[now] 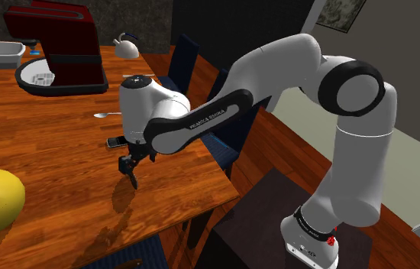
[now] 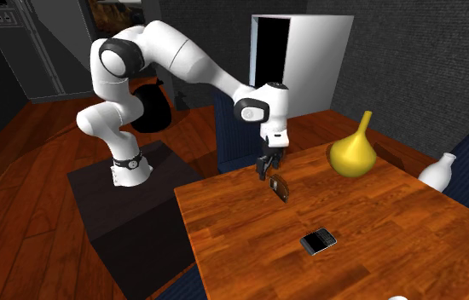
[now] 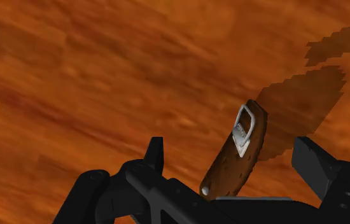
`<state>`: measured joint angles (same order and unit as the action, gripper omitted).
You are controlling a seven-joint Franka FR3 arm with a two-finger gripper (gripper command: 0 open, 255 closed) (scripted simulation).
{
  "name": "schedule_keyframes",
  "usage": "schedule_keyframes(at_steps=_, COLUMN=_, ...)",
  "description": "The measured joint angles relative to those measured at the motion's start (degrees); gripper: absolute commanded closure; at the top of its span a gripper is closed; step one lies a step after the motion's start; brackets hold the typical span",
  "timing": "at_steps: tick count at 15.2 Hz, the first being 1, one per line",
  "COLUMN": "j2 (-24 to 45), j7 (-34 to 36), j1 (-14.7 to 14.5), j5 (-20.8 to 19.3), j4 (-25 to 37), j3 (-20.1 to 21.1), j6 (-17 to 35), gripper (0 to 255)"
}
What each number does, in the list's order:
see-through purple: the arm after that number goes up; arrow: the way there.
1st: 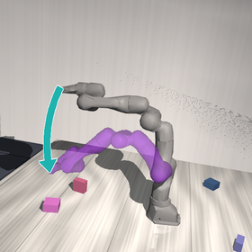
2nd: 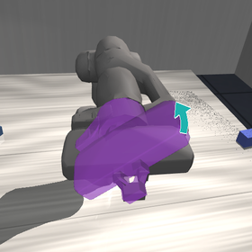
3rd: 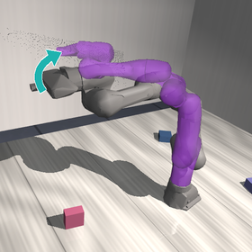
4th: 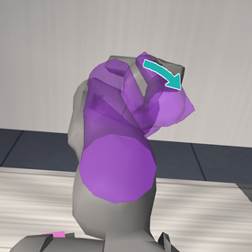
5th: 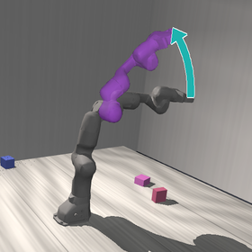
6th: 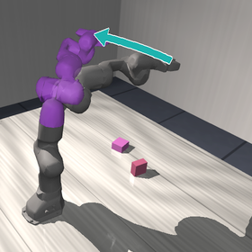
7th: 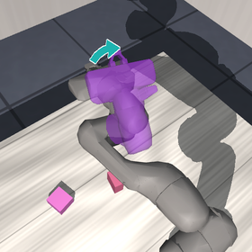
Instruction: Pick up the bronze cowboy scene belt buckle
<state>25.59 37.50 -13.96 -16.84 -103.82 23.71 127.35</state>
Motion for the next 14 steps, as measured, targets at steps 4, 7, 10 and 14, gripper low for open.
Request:
schedule_keyframes(at_steps=4, j2=6.32, j7=1.87, j1=-2.57, j5=-1.81, j4=6.49, j3=-0.97, j6=-0.41, gripper=0)
schedule_keyframes(at_steps=7, j2=8.18, j7=2.53, j1=-3.18, j5=-2.58, j4=7.03, j3=-1.47, j6=0.83, gripper=0)
schedule_keyframes(at_steps=10, j2=9.27, j7=2.99, j1=-3.42, j5=-3.17, j4=6.58, j3=-1.87, j6=2.30, gripper=0)
schedule_keyframes(at_steps=14, j2=9.61, j7=3.04, j1=-3.40, j5=-3.36, j4=6.37, j3=-2.02, j6=2.86, gripper=255)
